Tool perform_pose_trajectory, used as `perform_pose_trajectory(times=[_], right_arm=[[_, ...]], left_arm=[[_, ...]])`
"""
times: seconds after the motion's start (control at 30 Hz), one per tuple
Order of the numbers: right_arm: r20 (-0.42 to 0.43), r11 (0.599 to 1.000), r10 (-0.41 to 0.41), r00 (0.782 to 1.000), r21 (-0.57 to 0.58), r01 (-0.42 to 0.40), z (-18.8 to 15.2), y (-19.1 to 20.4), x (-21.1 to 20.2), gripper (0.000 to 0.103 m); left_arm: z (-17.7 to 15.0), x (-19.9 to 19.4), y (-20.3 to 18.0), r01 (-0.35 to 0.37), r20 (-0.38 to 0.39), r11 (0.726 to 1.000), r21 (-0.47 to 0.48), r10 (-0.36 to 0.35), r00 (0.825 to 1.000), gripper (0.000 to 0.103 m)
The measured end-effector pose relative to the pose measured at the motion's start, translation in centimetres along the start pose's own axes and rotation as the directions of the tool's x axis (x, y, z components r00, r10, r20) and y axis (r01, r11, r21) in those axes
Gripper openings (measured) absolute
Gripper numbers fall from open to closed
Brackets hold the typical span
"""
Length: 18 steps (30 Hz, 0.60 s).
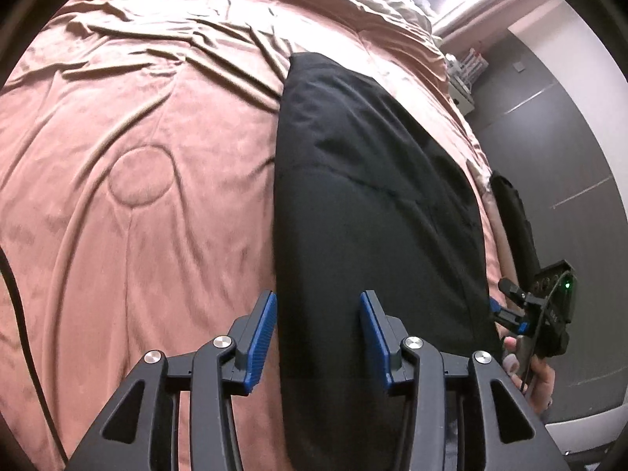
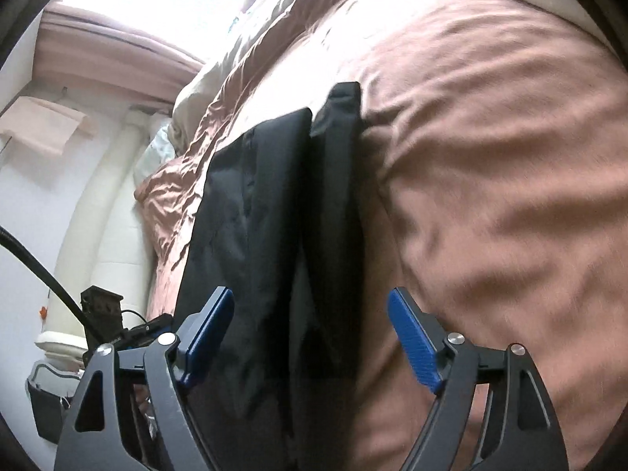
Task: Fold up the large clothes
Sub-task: 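Close both tools on the edge of the folded black jacket bundle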
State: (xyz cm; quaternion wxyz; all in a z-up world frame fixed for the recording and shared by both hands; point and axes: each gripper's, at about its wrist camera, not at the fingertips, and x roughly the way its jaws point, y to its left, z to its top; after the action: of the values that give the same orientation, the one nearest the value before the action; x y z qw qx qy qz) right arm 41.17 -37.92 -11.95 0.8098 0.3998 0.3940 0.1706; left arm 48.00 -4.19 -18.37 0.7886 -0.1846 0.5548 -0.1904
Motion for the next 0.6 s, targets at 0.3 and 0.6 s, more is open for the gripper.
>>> perform_pose_trajectory(times=[0.3,0.6], right_arm=[[-0.062,0.999,0.045,0.997,0.017,-0.044,5.0,-0.2,5.2,0.080],[-0.131,0.993,0.122,0.984,0.023,-0.120,8.6,-2.8,9.8,0.064]], left_arm=[[4.5,2.9,0.4,0.007,0.000,1.000,-0.018,-0.007,1.000,0.046],[8.5,5.7,1.0,0.009,0.016,0.999,-0.037,-0.009,1.000,0.050]])
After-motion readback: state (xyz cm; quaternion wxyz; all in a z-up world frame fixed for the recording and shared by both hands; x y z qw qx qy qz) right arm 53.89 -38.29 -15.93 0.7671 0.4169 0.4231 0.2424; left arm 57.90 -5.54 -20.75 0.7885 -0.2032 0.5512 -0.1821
